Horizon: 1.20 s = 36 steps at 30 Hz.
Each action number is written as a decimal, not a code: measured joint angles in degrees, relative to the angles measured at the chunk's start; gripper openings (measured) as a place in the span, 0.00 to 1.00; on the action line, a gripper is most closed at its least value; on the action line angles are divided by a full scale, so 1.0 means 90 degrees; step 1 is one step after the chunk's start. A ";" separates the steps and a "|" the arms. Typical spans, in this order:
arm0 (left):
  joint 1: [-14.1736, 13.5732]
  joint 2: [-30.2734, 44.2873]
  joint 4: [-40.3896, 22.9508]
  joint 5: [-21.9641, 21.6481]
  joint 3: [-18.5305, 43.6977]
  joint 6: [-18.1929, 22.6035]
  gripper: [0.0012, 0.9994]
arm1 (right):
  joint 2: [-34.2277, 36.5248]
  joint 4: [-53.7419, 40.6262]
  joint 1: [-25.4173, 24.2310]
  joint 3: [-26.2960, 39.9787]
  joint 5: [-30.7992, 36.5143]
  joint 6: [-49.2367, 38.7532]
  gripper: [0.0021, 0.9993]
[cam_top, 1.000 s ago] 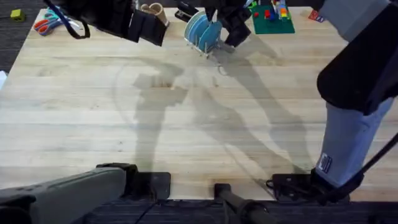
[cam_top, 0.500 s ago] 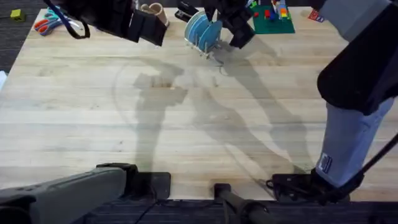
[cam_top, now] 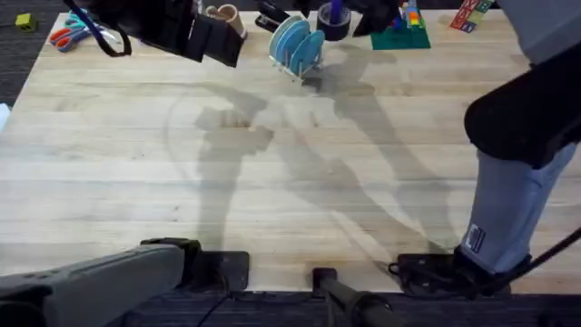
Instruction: Pick up the plates from the table one by one and place each into a slot on the dish rack.
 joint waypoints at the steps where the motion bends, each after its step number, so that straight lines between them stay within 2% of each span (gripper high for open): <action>1: 0.0000 0.0000 0.0000 0.0000 0.0000 0.0000 0.99 | -0.0008 -0.0093 0.0000 0.0108 0.0000 -0.0332 0.99; 7: 0.0000 0.0000 0.0000 0.0000 0.0000 0.0000 0.99 | -0.0143 -0.0911 0.0000 0.0453 -0.0005 -0.1934 0.99; 12: 0.0000 0.0000 0.0000 0.0000 0.0000 0.0000 0.99 | -0.0384 -0.1470 0.0000 0.0460 -0.0044 -0.2508 0.99; 17: 0.0000 0.0000 0.0000 0.0000 0.0000 0.0000 0.99 | -0.0826 -0.1511 0.0000 0.0408 -0.0082 -0.2797 0.99; 19: 0.0000 0.0000 0.0000 0.0000 0.0000 0.0000 0.99 | -0.1146 -0.1507 0.0000 0.0182 -0.0084 -0.2864 0.99; 28: 0.0000 0.0000 0.0000 0.0000 0.0000 0.0000 0.99 | -0.2643 -0.1530 0.0000 -0.1654 -0.0104 -0.3103 0.99; 36: 0.0000 0.0000 0.0000 0.0000 0.0000 0.0000 0.99 | -0.2858 -0.1776 0.0127 -0.1952 -0.0276 -0.3128 0.99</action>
